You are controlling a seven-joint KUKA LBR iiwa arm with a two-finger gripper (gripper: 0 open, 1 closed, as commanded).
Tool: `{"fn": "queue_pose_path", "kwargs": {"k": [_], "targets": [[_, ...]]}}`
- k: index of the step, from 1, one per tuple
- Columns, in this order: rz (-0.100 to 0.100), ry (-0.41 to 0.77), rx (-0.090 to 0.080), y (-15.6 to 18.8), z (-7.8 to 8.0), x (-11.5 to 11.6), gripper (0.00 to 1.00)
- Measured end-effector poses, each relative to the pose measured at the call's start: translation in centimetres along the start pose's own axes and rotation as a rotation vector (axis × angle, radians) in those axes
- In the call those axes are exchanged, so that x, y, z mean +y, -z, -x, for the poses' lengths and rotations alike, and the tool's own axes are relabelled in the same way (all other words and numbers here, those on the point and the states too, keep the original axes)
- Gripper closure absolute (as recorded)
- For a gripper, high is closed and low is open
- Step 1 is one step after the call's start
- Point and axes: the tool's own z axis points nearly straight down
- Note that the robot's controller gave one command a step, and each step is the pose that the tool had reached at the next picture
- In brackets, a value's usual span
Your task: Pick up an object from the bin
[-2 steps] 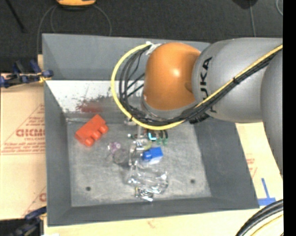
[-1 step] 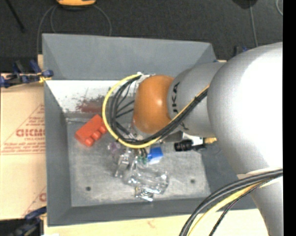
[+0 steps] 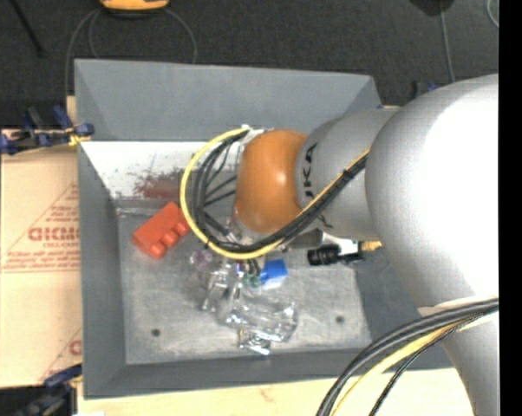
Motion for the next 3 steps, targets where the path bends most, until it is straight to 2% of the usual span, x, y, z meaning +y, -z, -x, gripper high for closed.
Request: {"fn": "queue_pose_path", "kwargs": {"k": [1, 2, 3], "targets": [[0.008, -0.129, -0.013, 0.0, -1.1, -1.3, 0.0], [0.002, -0.126, -0.003, 0.3, -0.9, -1.1, 0.0], [0.009, -0.298, -0.016, 0.0, -2.1, -0.8, 0.0]]}}
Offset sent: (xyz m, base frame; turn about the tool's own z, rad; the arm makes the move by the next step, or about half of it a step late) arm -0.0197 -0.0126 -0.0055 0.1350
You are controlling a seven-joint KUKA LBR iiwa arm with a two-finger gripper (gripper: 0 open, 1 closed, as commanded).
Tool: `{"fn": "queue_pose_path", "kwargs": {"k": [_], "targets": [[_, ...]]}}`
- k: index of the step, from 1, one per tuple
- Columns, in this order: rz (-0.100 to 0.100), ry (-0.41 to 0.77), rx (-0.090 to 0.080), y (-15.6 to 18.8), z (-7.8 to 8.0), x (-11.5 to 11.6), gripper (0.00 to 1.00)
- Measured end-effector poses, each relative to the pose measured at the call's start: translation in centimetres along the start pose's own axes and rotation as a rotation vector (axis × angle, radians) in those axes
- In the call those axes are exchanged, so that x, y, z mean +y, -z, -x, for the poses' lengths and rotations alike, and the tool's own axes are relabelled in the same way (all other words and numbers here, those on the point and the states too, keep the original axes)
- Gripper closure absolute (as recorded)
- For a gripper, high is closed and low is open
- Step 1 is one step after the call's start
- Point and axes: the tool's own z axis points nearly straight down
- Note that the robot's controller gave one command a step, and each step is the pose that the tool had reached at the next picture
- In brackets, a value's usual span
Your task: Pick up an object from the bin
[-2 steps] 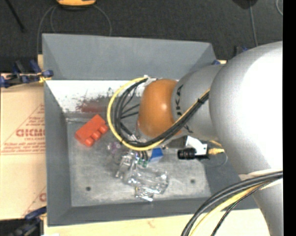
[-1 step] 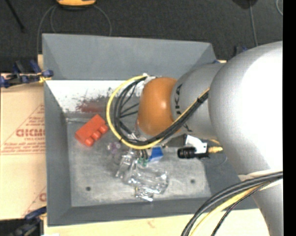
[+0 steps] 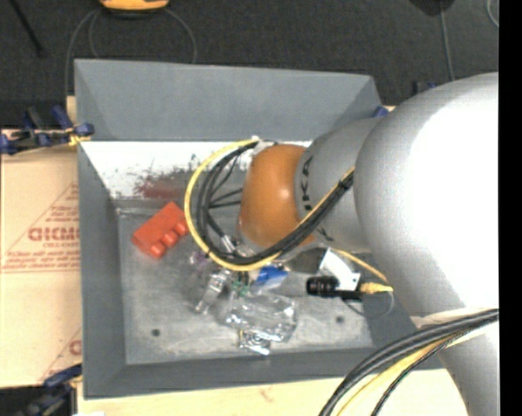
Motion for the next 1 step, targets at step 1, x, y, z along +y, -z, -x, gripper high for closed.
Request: {"fn": "queue_pose_path", "kwargs": {"k": [1], "targets": [[-0.005, -0.003, 0.004, 0.11, 0.02, -0.12, 1.0]]}}
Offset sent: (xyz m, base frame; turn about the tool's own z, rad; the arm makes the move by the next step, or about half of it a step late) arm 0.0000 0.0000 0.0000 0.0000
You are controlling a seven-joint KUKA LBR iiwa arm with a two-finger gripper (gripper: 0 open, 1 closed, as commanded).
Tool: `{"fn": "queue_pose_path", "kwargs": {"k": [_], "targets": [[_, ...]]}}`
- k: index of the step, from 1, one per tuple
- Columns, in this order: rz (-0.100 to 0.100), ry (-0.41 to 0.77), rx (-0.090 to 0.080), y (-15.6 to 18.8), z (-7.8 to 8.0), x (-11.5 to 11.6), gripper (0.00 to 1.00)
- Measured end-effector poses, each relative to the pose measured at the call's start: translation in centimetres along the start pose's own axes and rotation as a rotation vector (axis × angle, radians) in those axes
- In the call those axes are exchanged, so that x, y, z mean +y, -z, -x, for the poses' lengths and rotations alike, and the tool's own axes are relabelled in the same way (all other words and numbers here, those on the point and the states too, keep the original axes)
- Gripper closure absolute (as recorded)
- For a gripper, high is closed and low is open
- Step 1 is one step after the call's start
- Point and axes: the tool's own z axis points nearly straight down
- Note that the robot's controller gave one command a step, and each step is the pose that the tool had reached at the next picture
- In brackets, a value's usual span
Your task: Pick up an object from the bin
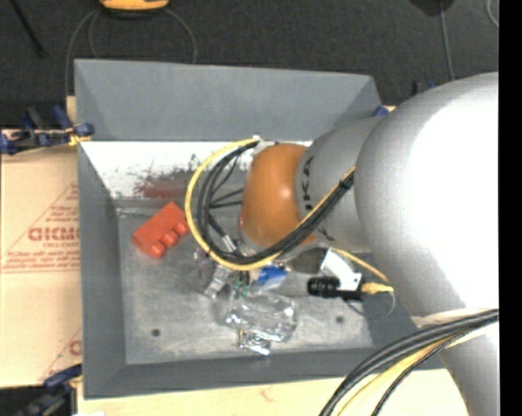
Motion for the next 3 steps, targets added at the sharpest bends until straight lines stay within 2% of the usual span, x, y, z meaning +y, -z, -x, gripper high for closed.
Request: {"fn": "queue_pose_path", "kwargs": {"k": [1, 2, 3], "targets": [[-0.008, 0.004, 0.01, 1.7, 0.2, 0.1, 1.0], [-0.008, 0.006, 0.01, 3.2, 0.3, 0.1, 1.0], [-0.005, 0.012, 0.006, 10.7, 0.6, 0.3, 1.0]]}}
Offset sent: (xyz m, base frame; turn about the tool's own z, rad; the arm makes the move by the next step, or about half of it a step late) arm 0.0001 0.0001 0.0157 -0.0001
